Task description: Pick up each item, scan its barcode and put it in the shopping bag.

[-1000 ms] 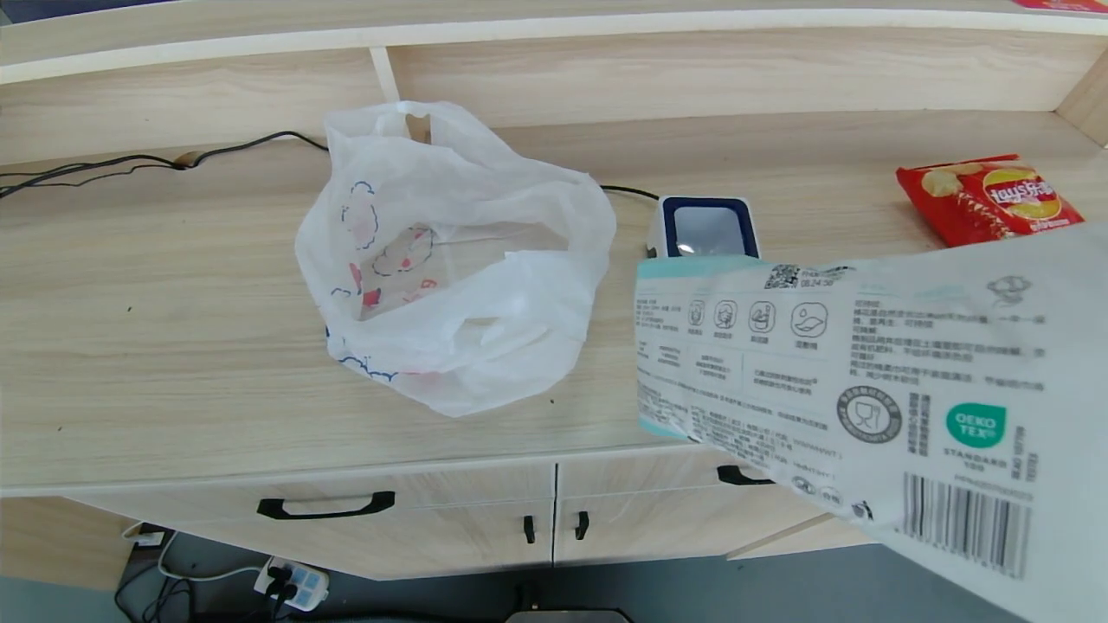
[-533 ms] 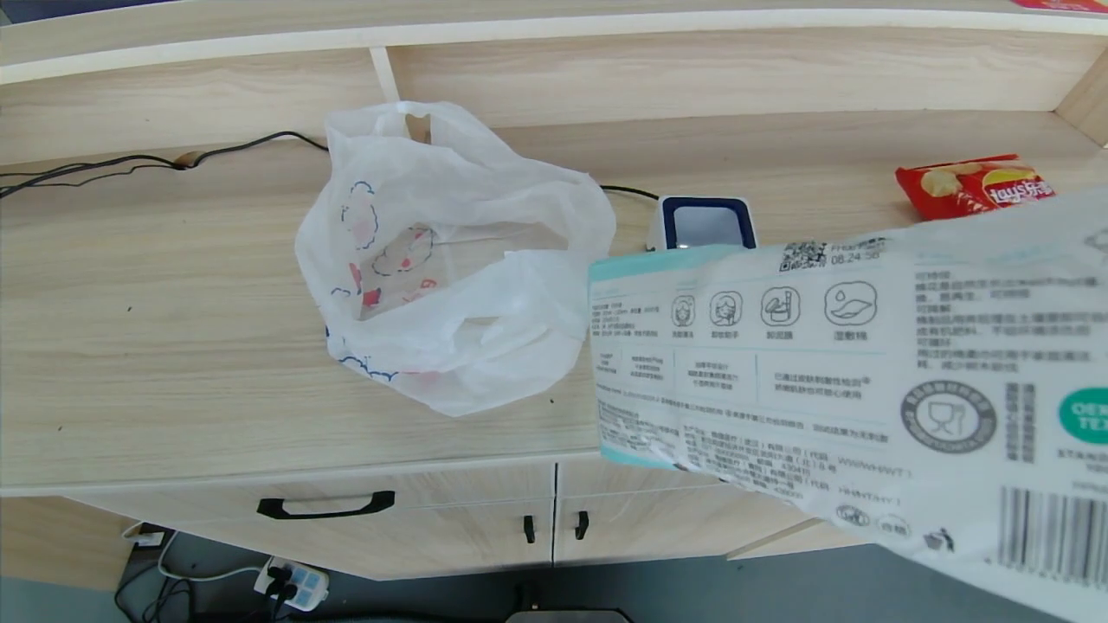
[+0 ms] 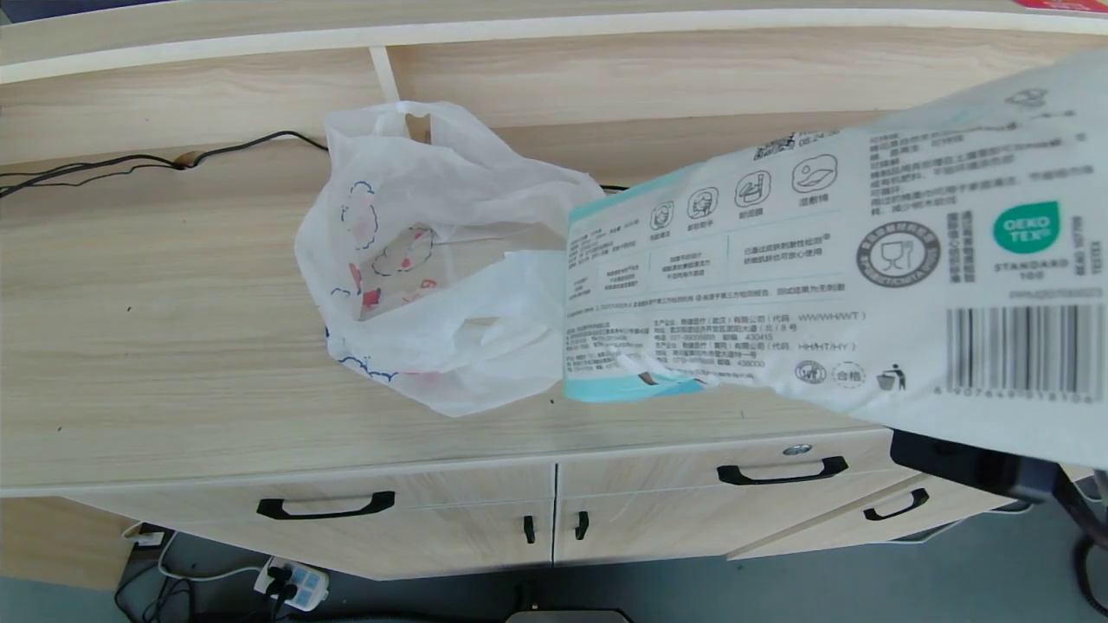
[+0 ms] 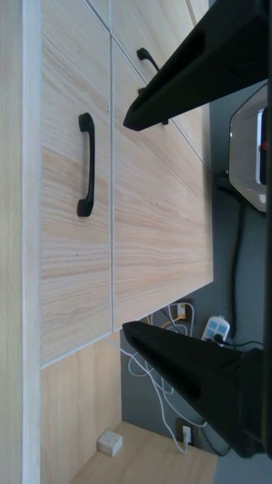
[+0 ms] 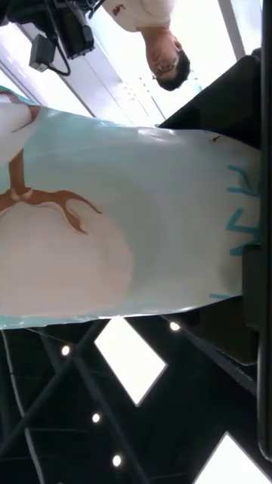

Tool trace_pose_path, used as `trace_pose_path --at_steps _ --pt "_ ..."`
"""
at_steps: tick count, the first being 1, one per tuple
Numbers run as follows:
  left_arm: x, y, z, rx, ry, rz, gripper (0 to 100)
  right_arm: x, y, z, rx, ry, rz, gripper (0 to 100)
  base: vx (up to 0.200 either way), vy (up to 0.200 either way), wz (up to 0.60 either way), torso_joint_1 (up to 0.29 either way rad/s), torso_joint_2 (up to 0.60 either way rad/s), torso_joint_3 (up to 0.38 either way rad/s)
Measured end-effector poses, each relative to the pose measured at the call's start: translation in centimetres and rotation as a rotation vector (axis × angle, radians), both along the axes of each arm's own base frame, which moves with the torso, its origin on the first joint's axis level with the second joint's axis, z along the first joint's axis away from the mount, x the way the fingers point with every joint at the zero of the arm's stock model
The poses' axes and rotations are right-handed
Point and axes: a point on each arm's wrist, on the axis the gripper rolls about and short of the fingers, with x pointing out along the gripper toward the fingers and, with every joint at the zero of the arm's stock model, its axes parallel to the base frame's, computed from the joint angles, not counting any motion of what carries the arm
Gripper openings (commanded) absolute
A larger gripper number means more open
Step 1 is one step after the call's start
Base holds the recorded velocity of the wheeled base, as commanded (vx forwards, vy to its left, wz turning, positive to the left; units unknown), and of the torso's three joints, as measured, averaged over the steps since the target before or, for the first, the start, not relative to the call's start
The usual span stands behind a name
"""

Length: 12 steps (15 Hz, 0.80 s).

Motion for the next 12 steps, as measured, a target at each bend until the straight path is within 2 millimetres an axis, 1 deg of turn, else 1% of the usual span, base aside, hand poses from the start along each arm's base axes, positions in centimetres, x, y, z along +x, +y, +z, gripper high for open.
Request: trace_pose_path --at_steps 4,7,9,12 --pt "0.0 0.0 0.0 0.000 0.000 0.001 100 0.7 0.5 0.1 0.057 0.001 0.016 0 0.000 0.000 0.00 0.000 0.00 0.000" --pt "0.0 0.0 0.0 0.000 0.000 0.000 100 0.6 0.4 -0.3 0.074 -0.025 0.016 0 0.000 0.000 0.00 0.000 0.00 0.000" --pt "0.0 0.0 0.0 0.000 0.000 0.000 100 0.0 0.0 -1.0 0.074 -0.032 0.013 0 0.000 0.000 0.00 0.000 0.00 0.000" --pt "0.0 0.0 0.0 0.000 0.000 0.000 100 -0.6 -1.6 -1.6 0.082 -0.071 -0.040 0 0.000 0.000 0.00 0.000 0.00 0.000"
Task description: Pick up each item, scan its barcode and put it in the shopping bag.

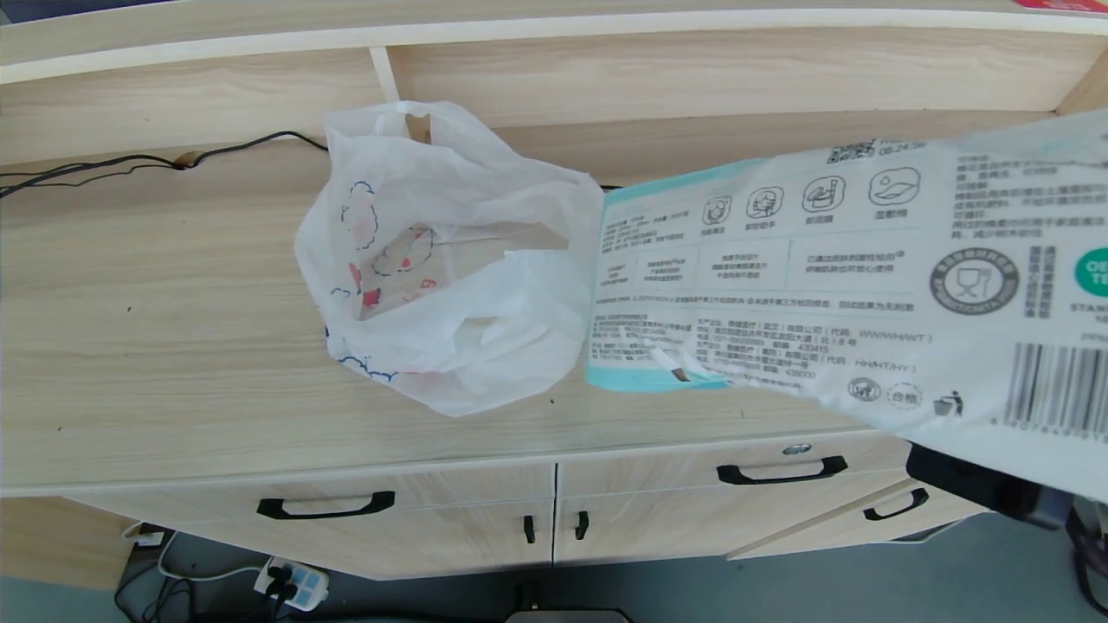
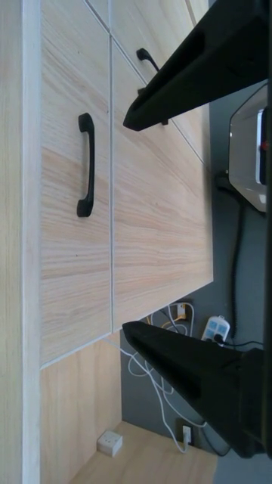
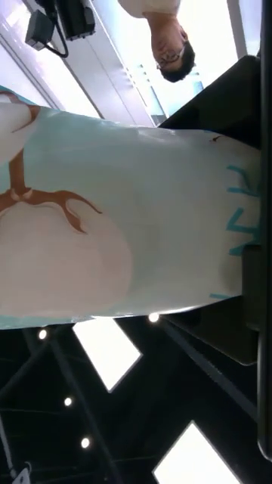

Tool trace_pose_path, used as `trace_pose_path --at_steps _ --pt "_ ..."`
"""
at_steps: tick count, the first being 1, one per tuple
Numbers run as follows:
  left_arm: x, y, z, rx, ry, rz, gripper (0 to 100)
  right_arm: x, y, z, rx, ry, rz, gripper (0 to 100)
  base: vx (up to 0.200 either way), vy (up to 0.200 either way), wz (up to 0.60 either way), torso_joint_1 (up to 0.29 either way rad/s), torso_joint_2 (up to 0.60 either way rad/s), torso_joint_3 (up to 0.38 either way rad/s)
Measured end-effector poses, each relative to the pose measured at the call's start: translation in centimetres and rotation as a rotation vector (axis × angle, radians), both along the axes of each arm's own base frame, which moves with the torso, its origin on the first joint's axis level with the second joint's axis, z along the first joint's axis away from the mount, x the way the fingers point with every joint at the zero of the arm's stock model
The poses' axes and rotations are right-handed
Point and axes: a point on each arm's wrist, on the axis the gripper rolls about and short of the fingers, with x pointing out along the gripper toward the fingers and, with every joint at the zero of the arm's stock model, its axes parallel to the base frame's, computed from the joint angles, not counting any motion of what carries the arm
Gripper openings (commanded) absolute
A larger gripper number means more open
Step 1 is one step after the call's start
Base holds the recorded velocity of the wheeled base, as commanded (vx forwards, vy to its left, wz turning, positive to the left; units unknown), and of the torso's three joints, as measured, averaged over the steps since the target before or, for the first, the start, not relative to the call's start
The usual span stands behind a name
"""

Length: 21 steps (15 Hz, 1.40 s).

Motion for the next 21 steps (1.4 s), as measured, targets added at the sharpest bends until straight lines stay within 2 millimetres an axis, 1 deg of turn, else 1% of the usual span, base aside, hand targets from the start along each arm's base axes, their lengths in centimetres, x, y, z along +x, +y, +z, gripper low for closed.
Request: trace_pose_path --at_steps 1,2,6,8,10,12,13,14,15,16,17,18,19,20,21 --pt "0.0 0.0 0.0 0.000 0.000 0.000 100 0.0 -0.9 0.1 0.000 -0.037 -0.047 0 0.000 0.000 0.00 0.000 0.00 0.000" --pt "0.0 0.0 0.0 0.000 0.000 0.000 100 -0.2 -1.6 0.5 -0.004 -0.128 -0.098 0 0.000 0.000 0.00 0.000 0.00 0.000" --pt "0.0 0.0 0.0 0.001 0.000 -0.001 100 -1.8 -3.2 1.7 -0.070 -0.657 -0.293 0 0.000 0.000 0.00 0.000 0.00 0.000" --pt "0.0 0.0 0.0 0.001 0.000 -0.001 100 -2.1 -3.9 1.4 -0.153 -0.937 -0.391 0 0.000 0.000 0.00 0.000 0.00 0.000" --pt "0.0 0.0 0.0 0.000 -0.001 0.000 100 -1.4 -5.3 0.7 -0.315 -1.247 -0.555 0 0.000 0.000 0.00 0.000 0.00 0.000" --pt "0.0 0.0 0.0 0.001 -0.001 0.000 100 -0.2 -6.9 -0.1 -0.520 -1.514 -0.696 0 0.000 0.000 0.00 0.000 0.00 0.000" --pt "0.0 0.0 0.0 0.005 -0.002 0.000 100 0.5 -7.4 -0.4 -0.626 -1.676 -0.754 0 0.000 0.000 0.00 0.000 0.00 0.000" --pt "0.0 0.0 0.0 0.016 -0.001 0.000 100 1.4 -7.8 -0.6 -0.767 -1.834 -0.833 0 0.000 0.000 0.00 0.000 0.00 0.000" --pt "0.0 0.0 0.0 0.019 -0.001 0.000 100 2.6 -8.1 -0.7 -0.923 -1.917 -0.925 0 0.000 0.000 0.00 0.000 0.00 0.000" --pt "0.0 0.0 0.0 0.019 0.000 0.000 100 3.8 -8.2 -0.4 -1.053 -1.927 -1.016 0 0.000 0.000 0.00 0.000 0.00 0.000" --pt "0.0 0.0 0.0 0.019 0.000 0.000 100 4.9 -8.0 0.4 -1.124 -1.896 -1.102 0 0.000 0.000 0.00 0.000 0.00 0.000" --pt "0.0 0.0 0.0 0.019 0.000 0.000 100 5.9 -7.2 1.7 -1.152 -1.874 -1.189 0 0.000 0.000 0.00 0.000 0.00 0.000" --pt "0.0 0.0 0.0 0.019 -0.001 0.000 100 6.8 -6.0 3.2 -1.157 -1.853 -1.267 0 0.000 0.000 0.00 0.000 0.00 0.000" --pt "0.0 0.0 0.0 0.019 0.000 0.000 100 7.7 -4.6 4.4 -1.155 -1.833 -1.300 0 0.000 0.000 0.00 0.000 0.00 0.000" --pt "0.0 0.0 0.0 0.019 0.000 0.000 100 8.5 -2.9 5.1 -1.154 -1.822 -1.296 0 0.000 0.000 0.00 0.000 0.00 0.000"
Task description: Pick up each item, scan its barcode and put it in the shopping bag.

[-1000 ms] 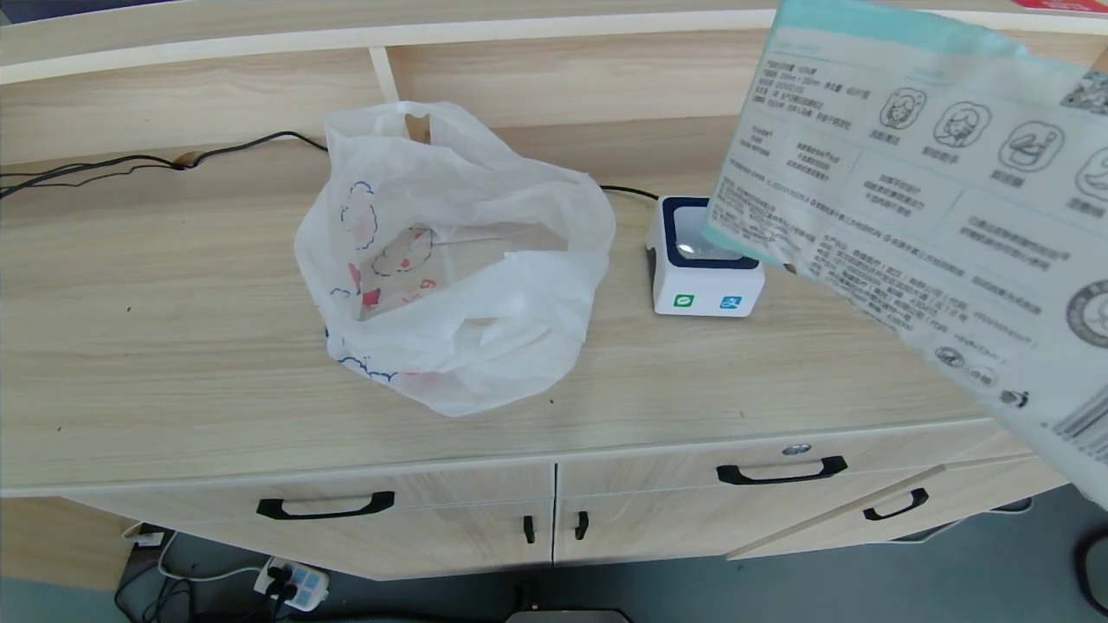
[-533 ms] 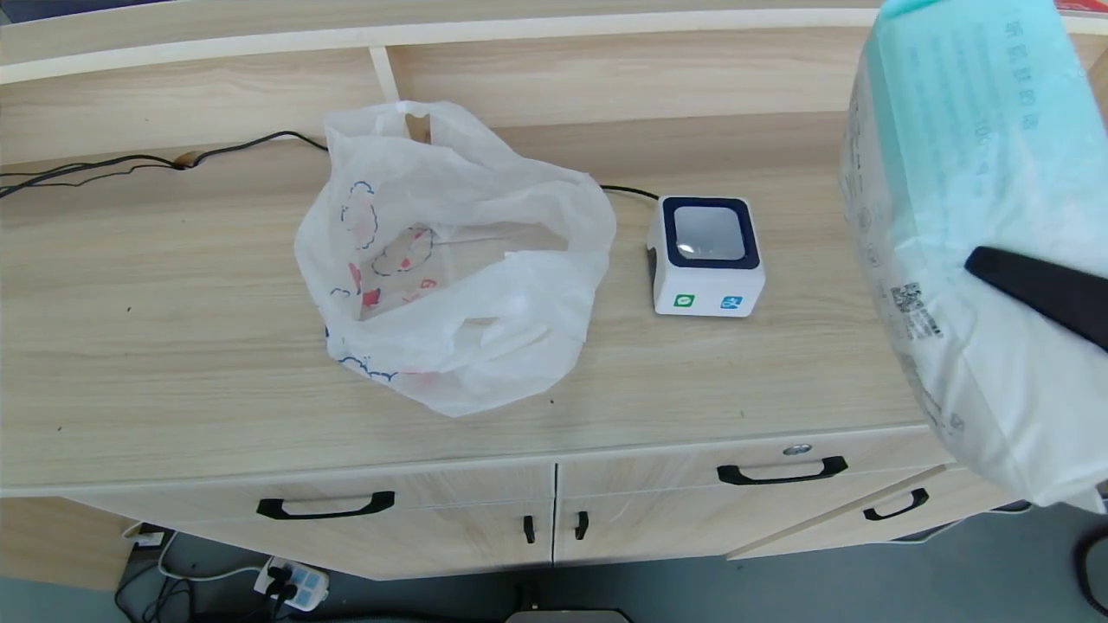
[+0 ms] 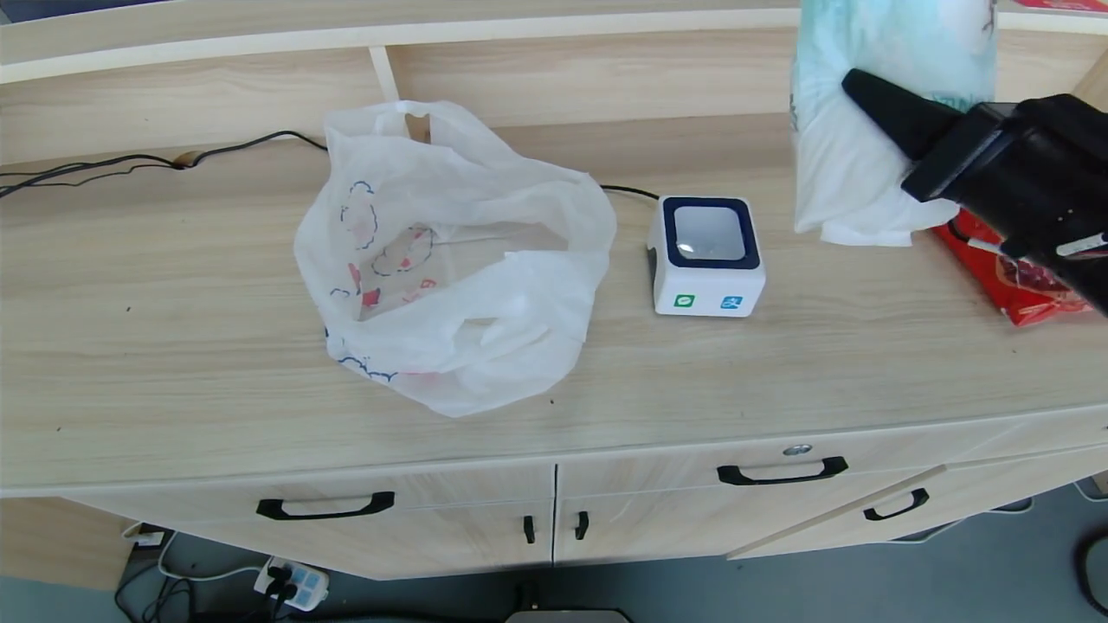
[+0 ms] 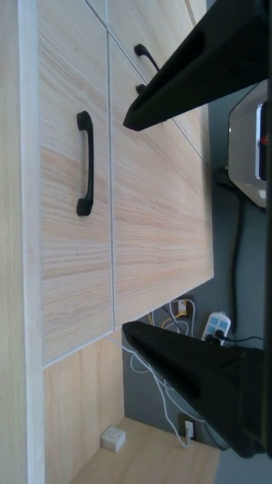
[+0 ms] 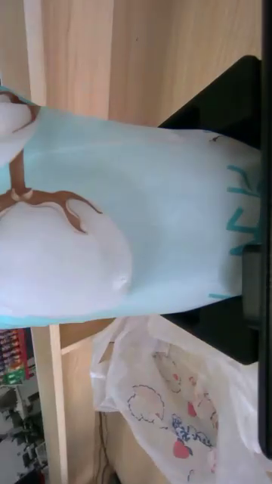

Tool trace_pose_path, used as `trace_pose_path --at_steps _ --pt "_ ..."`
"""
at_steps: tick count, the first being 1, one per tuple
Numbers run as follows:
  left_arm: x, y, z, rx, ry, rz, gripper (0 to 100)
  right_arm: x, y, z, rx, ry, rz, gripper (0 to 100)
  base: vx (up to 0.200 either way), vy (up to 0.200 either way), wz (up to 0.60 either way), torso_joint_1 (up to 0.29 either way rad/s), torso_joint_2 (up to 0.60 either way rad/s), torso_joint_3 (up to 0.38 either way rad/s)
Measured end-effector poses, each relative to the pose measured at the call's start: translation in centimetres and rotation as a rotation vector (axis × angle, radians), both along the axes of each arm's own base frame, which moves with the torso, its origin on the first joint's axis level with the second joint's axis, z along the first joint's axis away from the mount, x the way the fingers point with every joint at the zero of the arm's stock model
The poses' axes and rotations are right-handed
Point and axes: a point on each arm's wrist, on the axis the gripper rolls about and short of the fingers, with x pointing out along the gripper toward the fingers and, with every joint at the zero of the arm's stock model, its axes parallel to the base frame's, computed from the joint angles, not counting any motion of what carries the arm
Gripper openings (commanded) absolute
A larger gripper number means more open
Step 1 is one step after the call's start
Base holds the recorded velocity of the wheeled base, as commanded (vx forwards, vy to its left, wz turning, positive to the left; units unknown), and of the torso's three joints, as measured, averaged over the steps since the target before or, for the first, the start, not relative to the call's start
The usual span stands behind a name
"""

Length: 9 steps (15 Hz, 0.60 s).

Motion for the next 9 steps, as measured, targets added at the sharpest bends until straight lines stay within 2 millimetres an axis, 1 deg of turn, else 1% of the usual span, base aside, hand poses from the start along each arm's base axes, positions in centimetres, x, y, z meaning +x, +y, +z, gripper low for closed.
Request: trace_pose_path --at_steps 2,4,6,9 --pt "0.0 0.0 0.0 -0.001 0.000 0.000 100 0.9 2.8 0.4 -0.008 0.009 0.038 0 0.000 0.000 0.00 0.000 0.00 0.000" --pt "0.0 0.0 0.0 -0.003 0.000 0.000 100 1.3 4.5 0.0 0.003 0.029 0.050 0 0.000 0.000 0.00 0.000 0.00 0.000" --pt "0.0 0.0 0.0 -0.002 0.000 0.000 100 1.7 5.2 -1.0 -0.013 0.063 0.060 0 0.000 0.000 0.00 0.000 0.00 0.000" --pt "0.0 0.0 0.0 -0.002 0.000 0.000 100 1.9 5.4 -2.2 -0.016 0.085 0.040 0 0.000 0.000 0.00 0.000 0.00 0.000"
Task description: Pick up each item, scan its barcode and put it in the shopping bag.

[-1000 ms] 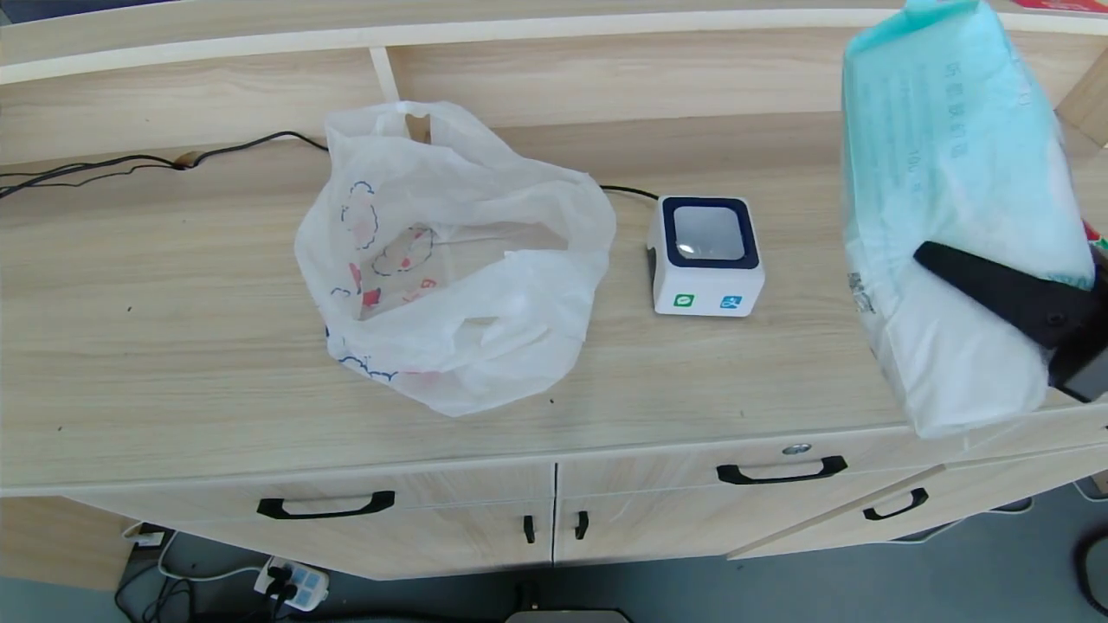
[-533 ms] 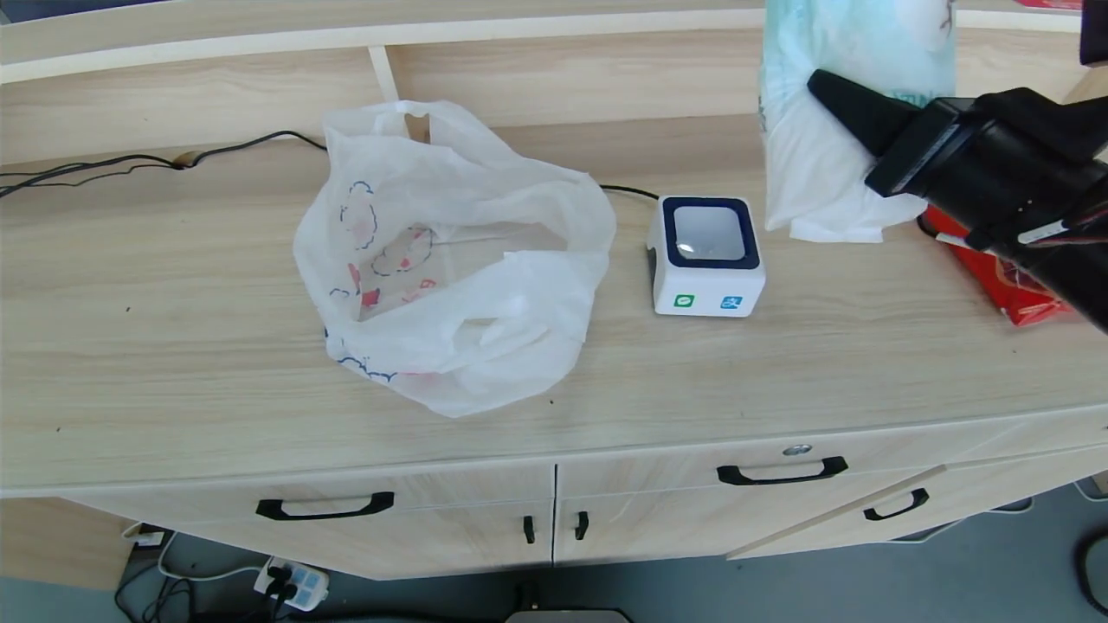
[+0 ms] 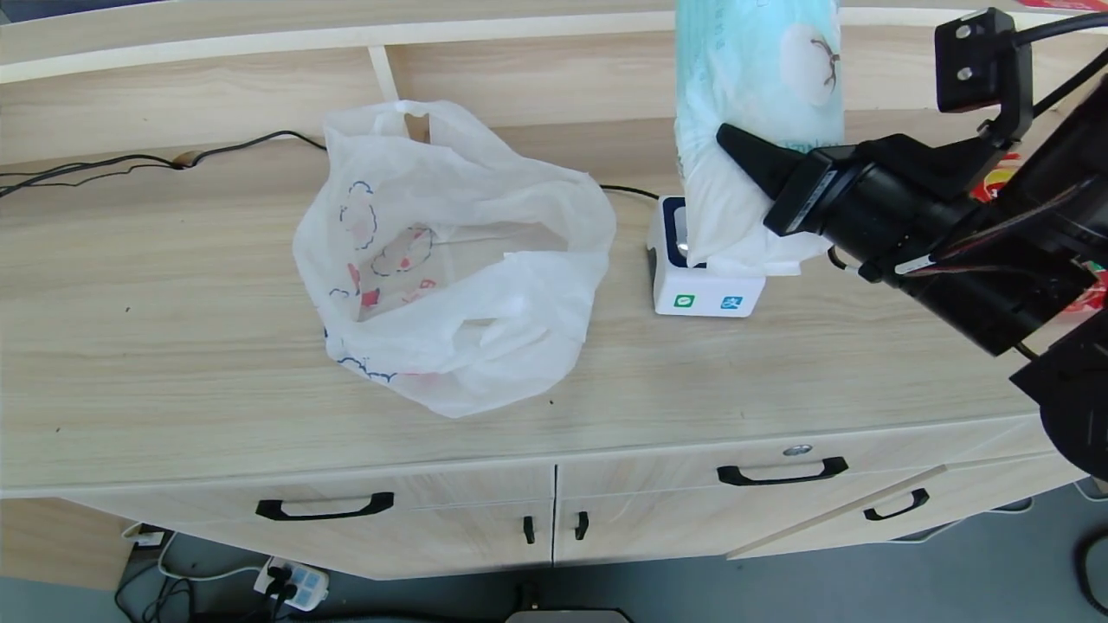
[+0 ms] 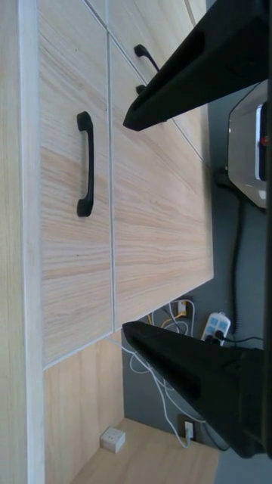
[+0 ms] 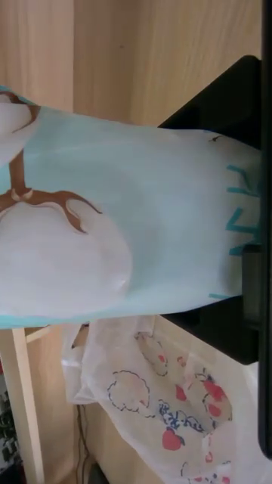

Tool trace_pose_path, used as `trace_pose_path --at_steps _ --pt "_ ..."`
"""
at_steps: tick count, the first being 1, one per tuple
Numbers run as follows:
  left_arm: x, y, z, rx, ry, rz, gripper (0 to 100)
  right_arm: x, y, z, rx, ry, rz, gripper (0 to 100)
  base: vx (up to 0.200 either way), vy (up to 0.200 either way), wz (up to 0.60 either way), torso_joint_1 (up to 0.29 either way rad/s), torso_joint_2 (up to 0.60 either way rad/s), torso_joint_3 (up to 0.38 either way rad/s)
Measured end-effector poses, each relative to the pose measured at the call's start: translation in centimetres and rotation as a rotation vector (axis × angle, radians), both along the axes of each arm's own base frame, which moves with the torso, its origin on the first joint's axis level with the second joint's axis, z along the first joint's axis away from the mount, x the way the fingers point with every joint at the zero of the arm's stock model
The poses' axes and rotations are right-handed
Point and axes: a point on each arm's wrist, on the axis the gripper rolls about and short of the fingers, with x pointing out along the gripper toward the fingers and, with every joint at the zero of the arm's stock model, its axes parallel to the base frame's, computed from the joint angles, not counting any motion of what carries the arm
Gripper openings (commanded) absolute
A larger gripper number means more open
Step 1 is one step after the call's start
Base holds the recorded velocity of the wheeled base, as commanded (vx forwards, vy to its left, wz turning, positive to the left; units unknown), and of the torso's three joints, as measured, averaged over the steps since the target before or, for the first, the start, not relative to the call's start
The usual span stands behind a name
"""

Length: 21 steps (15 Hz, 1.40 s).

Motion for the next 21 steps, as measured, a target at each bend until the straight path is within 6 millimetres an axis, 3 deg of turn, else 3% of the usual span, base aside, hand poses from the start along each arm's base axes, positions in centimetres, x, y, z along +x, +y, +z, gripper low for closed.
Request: trace_pose_path --at_steps 9,13,15,18,21 --pt "0.0 0.0 0.0 -0.001 -0.002 0.000 100 1.2 1.1 -2.1 -0.019 0.043 0.016 0 0.000 0.000 0.00 0.000 0.00 0.000" --pt "0.0 0.0 0.0 -0.007 -0.002 0.001 100 0.8 1.9 -2.2 -0.045 0.025 -0.003 0 -0.050 0.000 0.00 0.001 0.00 0.002" --pt "0.0 0.0 0.0 -0.009 -0.002 0.000 100 0.5 1.7 -2.3 -0.057 0.011 -0.020 0 -0.200 0.000 0.00 0.015 0.00 0.002" --pt "0.0 0.0 0.0 -0.008 -0.001 0.000 100 -0.8 1.0 -3.3 -0.098 0.037 -0.017 0 0.000 0.000 0.00 0.000 0.00 0.000" --pt "0.0 0.0 0.0 -0.008 -0.002 0.000 100 -1.4 0.5 -3.0 -0.095 0.033 -0.021 0 0.000 0.000 0.20 0.009 0.01 -0.001"
